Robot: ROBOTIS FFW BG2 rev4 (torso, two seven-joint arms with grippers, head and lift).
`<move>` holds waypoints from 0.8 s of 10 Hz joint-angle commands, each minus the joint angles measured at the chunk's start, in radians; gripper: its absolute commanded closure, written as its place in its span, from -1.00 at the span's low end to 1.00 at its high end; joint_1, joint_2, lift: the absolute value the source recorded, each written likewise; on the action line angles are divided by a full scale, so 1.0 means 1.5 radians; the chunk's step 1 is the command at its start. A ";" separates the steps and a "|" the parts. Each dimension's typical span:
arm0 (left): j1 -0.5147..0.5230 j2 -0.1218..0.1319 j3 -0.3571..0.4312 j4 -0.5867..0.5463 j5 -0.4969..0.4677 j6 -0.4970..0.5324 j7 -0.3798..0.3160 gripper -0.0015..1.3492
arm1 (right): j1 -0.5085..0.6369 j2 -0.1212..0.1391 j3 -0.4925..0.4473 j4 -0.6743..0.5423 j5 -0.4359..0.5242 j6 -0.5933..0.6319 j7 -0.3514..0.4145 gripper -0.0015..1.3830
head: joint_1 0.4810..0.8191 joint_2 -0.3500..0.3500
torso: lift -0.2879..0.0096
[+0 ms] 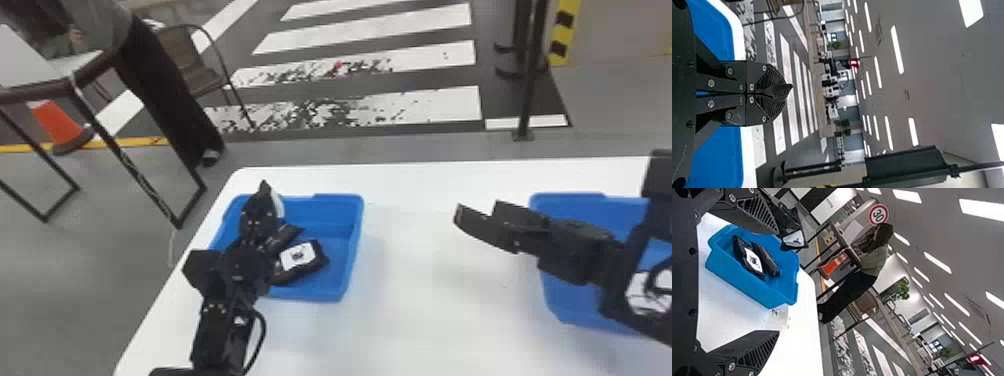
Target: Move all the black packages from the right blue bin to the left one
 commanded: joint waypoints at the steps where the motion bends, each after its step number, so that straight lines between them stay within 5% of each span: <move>1: -0.004 0.001 0.008 0.014 0.051 0.003 0.003 -0.05 | 0.008 -0.002 -0.012 -0.010 0.007 0.000 0.001 -0.84 | 0.27 1.00 | -0.10; 2: 0.002 -0.002 0.004 0.014 0.076 -0.038 0.002 -0.80 | 0.016 -0.002 -0.028 -0.035 0.035 0.026 0.000 -0.84 | 0.27 1.00 | -0.10; 3: 0.012 -0.003 -0.018 0.014 0.112 -0.092 0.000 -0.91 | 0.034 -0.001 -0.068 -0.108 0.095 0.116 -0.010 -0.84 | 0.27 1.00 | -0.10; 5: 0.032 -0.006 -0.057 -0.006 0.168 -0.207 0.000 -0.72 | 0.112 0.012 -0.161 -0.313 0.276 0.238 -0.099 -0.83 | 0.27 1.00 | -0.10; 8: 0.088 -0.023 -0.083 -0.060 0.197 -0.226 -0.008 -0.71 | 0.122 0.025 -0.244 -0.311 0.396 0.323 -0.125 -0.83 | 0.27 0.56 | -0.10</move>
